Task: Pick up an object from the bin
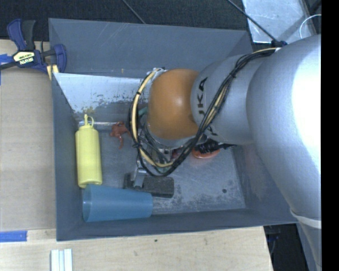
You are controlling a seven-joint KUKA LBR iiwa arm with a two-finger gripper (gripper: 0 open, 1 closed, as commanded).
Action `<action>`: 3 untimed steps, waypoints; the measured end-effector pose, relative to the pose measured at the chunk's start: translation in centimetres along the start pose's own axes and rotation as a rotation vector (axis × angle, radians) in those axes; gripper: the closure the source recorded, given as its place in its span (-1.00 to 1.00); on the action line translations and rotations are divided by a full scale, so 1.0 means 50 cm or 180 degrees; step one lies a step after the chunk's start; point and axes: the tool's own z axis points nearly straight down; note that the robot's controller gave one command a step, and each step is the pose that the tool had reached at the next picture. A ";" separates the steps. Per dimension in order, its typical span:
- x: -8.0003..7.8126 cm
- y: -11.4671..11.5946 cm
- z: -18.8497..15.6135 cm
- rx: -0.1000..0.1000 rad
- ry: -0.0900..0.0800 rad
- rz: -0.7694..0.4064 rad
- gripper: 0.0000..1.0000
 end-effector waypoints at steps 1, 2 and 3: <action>0.081 0.014 -0.129 -0.0008 -0.0026 -0.1721 -1.00; 0.078 -0.081 -0.043 -0.0013 -0.0033 -0.0036 -1.00; 0.015 -0.069 0.020 -0.0021 -0.0048 -0.1131 -1.00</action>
Offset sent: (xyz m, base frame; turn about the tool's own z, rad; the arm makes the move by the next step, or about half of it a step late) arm -0.0464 -0.0367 0.0182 -0.0111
